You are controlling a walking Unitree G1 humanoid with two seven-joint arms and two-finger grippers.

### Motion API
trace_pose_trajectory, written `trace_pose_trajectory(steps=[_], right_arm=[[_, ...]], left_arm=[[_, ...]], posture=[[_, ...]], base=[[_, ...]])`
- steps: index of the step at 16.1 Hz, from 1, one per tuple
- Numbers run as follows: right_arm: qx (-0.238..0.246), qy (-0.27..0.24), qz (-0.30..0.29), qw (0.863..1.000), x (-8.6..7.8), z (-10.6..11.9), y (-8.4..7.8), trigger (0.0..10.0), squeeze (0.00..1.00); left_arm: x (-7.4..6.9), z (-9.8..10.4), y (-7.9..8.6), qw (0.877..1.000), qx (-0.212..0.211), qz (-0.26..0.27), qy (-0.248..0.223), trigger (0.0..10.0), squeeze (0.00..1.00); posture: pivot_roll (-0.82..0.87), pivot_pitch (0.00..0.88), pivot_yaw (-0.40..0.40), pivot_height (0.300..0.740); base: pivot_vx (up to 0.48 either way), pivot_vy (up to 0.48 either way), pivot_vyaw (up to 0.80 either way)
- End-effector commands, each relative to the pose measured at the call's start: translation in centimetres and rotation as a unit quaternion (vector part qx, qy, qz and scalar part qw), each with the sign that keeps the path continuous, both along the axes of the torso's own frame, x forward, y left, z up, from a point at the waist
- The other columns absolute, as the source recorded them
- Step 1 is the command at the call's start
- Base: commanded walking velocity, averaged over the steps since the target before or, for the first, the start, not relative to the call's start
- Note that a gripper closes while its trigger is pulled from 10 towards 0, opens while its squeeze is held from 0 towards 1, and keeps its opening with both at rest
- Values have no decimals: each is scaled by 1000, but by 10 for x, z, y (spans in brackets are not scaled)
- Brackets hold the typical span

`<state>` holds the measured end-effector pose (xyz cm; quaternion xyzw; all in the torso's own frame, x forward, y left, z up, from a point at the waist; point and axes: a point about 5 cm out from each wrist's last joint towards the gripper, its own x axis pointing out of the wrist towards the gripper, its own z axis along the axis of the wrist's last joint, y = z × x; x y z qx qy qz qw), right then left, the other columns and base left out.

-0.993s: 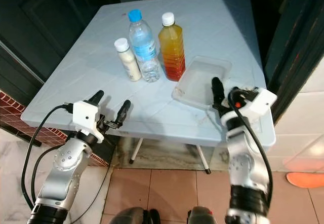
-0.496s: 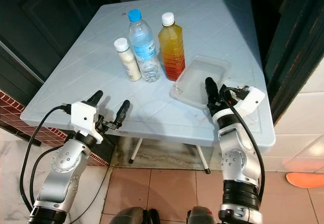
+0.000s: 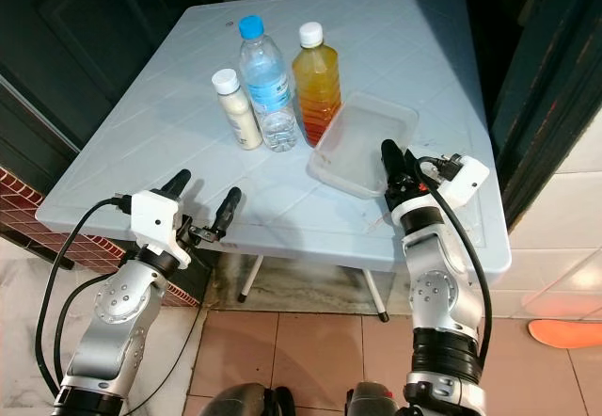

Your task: Restocking fridge

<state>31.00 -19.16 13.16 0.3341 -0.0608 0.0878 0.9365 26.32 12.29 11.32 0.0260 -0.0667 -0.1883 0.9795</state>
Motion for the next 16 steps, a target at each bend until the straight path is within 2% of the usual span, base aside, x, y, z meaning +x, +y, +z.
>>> trace_pose_trajectory(steps=[1,11,12,13,16], right_arm=[[19,33,13,999,-1,-14,7,0,0],[22,47,13,999,-4,-20,9,0,0],[14,50,7,999,-6,-20,10,8510,0],[11,48,-1,999,-9,-17,11,10000,0],[-34,27,5,999,-27,-6,22,10000,0]], left_arm=[[-2,-1,5,1000,8,3,6,10000,0],[-2,-1,4,1000,9,3,7,10000,0],[-2,-1,4,1000,9,4,6,10000,0],[-2,-1,4,1000,10,5,6,10000,0],[-2,-1,5,1000,10,9,4,10000,0]], posture=[[-10,100,196,740],[-4,106,190,740],[-3,105,186,740],[-2,105,182,740],[-5,103,170,740]], base=[[0,0,0],[0,0,0],[0,0,0],[0,0,0],[0,0,0]])
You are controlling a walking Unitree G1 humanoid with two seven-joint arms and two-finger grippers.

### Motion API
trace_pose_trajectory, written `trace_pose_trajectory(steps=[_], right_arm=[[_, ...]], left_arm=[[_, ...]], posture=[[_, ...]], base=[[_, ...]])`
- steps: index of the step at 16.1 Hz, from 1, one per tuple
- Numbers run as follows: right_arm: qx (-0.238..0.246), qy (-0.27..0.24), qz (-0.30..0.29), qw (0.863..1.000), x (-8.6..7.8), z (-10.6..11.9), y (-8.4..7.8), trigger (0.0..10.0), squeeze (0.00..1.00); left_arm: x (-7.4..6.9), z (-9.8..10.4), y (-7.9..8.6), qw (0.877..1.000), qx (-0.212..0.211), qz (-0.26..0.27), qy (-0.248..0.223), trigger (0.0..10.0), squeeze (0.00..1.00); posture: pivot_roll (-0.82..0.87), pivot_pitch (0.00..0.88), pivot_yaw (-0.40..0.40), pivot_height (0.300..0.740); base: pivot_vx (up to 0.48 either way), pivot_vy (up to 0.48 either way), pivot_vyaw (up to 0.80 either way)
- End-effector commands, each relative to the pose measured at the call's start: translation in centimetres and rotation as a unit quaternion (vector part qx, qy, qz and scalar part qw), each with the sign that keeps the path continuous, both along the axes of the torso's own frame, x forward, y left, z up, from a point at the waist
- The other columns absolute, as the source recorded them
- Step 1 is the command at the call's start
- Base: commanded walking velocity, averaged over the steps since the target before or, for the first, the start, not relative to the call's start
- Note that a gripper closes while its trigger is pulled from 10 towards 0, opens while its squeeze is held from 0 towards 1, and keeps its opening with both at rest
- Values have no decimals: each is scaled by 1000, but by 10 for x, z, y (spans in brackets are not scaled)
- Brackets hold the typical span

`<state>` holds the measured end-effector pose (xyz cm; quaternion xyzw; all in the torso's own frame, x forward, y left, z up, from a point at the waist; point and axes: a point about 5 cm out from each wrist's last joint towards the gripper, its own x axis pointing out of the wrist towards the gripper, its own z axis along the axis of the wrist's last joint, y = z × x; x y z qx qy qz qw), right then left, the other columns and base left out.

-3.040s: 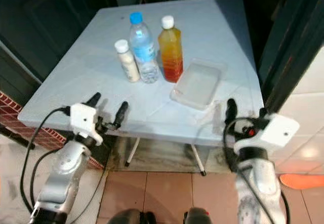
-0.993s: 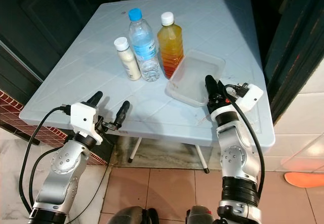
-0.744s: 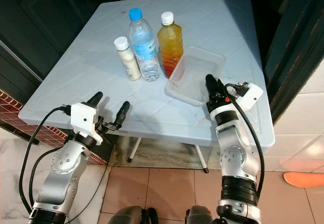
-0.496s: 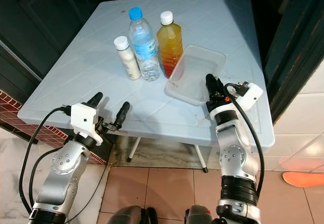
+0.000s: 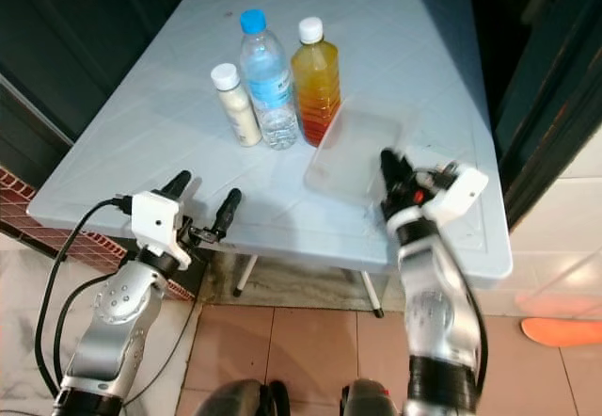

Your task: Restocking fridge

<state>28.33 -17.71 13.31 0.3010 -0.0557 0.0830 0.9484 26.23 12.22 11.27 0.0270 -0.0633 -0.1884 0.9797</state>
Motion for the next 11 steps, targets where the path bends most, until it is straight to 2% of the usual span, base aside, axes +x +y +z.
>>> trace_pose_trajectory(steps=[1,5,6,8,11], right_arm=[[-15,18,13,1000,-12,-2,12,10000,0],[-72,5,-2,997,-30,10,17,10000,0],[-101,-2,0,995,-36,15,21,10000,0],[-156,-15,13,988,-44,19,30,10000,0],[-205,-39,19,978,-44,26,38,10000,0]], left_arm=[[-1,-1,5,1000,9,9,1,10000,0],[0,-1,4,1000,9,7,1,10000,0],[0,-3,4,1000,10,9,3,10000,0],[1,-8,5,999,21,30,19,10000,0],[2,-18,15,994,25,90,54,10000,0]], posture=[[-13,100,166,740],[-29,95,159,740],[-38,86,151,740],[-41,72,143,740],[-41,32,136,740]], base=[[0,0,0],[0,0,0],[0,0,0],[0,0,0],[0,0,0]])
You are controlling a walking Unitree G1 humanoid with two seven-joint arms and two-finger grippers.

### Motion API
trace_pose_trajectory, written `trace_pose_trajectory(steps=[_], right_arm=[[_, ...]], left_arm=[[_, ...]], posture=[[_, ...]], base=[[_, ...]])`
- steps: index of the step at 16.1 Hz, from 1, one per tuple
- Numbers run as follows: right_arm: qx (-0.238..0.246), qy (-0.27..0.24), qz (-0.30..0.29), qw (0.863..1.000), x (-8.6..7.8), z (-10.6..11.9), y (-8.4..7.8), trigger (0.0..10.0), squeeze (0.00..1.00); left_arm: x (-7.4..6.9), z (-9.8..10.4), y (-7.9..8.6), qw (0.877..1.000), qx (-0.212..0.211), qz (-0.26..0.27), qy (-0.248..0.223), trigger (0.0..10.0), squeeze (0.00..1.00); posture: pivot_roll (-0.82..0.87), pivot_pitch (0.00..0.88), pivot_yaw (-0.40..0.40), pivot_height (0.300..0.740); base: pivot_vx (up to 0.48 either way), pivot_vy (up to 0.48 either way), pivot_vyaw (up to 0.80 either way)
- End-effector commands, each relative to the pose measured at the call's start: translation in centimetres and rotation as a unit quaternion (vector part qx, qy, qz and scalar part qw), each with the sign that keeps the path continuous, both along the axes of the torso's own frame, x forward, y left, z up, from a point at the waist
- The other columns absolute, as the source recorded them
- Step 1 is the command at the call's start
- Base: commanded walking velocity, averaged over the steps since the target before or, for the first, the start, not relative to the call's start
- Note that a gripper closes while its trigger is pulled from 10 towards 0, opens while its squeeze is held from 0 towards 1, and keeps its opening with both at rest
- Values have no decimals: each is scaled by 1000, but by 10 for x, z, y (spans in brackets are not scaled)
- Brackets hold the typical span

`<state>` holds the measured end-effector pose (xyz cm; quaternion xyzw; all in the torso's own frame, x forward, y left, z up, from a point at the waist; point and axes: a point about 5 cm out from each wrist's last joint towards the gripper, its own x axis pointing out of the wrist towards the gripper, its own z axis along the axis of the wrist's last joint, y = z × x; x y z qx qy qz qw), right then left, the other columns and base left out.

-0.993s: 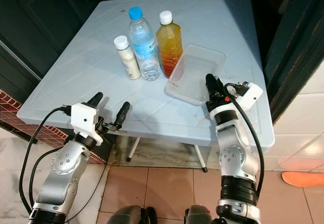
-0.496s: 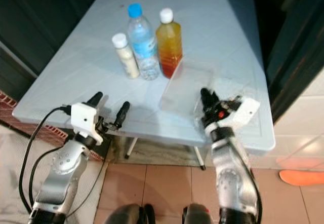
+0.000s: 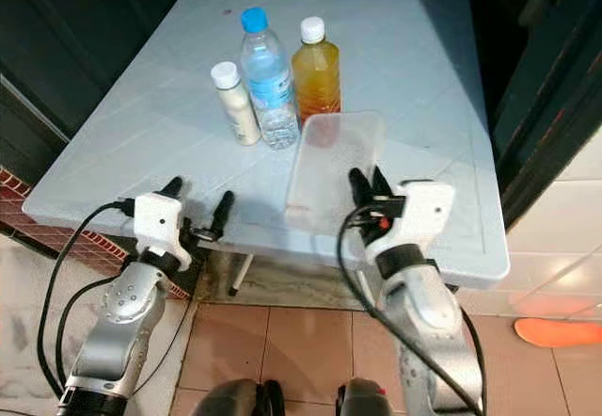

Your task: Restocking fridge

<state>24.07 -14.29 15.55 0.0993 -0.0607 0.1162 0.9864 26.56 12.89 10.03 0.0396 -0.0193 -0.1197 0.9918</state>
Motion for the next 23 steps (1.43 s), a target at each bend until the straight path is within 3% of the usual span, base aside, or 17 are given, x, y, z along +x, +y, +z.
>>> trace_pose_trajectory(steps=[1,7,10,16,23], right_arm=[[-6,-15,9,1000,2,6,6,10000,0],[-14,-16,26,999,8,6,9,10000,0],[-19,-12,30,999,6,2,10,10000,0],[-20,-8,27,999,4,-1,10,10000,0],[-9,-3,31,999,8,-3,13,10000,0]], left_arm=[[-1,-6,9,1000,12,23,12,10000,0],[6,-1,14,998,14,67,0,10000,0],[4,-6,13,997,5,70,19,10000,0],[6,-4,15,998,9,63,16,10000,0],[4,-7,16,997,11,72,28,10000,0]], posture=[[-40,25,131,740],[-36,15,110,740],[-38,19,114,740],[-38,30,122,740],[-28,39,114,740]], base=[[0,0,0],[0,0,0],[0,0,0],[0,0,769],[-133,0,0]])
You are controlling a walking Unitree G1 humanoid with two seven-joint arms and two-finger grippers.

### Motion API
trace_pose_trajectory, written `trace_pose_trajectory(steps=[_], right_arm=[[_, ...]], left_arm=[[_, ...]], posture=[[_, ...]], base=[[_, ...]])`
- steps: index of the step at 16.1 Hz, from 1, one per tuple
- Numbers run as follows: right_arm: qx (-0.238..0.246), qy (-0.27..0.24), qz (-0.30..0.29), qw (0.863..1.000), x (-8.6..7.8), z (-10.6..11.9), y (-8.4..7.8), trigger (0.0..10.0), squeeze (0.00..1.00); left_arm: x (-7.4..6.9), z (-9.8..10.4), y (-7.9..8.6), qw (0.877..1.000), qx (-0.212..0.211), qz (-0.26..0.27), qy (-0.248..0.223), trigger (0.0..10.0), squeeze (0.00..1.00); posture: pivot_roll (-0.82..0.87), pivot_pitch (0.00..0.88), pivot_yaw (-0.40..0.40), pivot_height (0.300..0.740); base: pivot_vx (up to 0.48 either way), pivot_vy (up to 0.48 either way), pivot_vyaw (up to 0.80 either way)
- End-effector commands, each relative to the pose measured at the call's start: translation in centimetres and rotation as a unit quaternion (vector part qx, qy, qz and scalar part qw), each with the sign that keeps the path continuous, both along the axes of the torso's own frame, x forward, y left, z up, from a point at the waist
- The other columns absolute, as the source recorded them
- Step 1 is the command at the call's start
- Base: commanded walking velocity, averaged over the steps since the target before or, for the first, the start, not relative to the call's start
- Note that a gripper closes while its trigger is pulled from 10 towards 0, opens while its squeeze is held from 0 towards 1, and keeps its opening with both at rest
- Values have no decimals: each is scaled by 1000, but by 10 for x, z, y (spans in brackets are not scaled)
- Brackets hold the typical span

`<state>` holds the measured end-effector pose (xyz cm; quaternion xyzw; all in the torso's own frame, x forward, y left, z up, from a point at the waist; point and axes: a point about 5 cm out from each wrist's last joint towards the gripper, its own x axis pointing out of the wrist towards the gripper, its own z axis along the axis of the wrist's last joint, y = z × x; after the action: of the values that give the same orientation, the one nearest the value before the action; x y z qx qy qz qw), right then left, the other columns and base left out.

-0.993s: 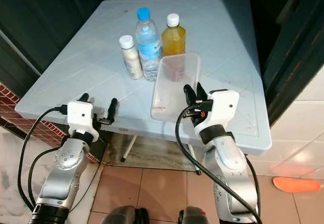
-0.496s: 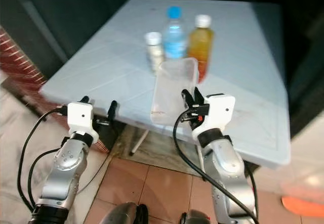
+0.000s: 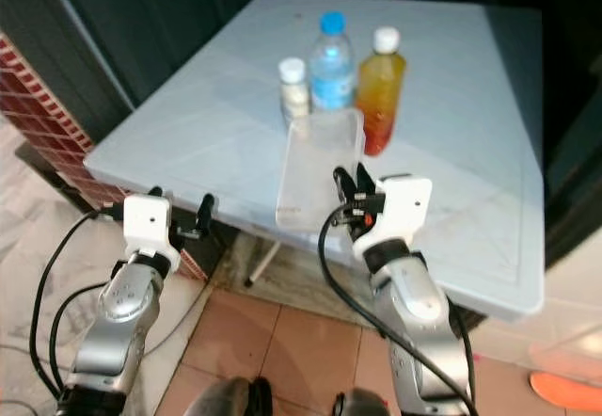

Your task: Restocking fridge

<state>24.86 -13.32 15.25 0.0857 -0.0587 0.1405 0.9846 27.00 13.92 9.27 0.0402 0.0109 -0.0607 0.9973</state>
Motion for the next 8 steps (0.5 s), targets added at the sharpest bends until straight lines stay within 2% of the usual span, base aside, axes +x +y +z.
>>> trace_pose_trajectory(steps=[1,8], right_arm=[[5,-1,7,1000,2,0,3,10000,0],[4,-4,11,1000,5,1,4,10000,0]], left_arm=[[0,1,6,1000,8,13,0,10000,0],[2,1,6,1000,7,17,2,10000,0]], posture=[[-27,39,113,740],[-27,34,111,740]], base=[[-322,0,0],[-317,0,0]])
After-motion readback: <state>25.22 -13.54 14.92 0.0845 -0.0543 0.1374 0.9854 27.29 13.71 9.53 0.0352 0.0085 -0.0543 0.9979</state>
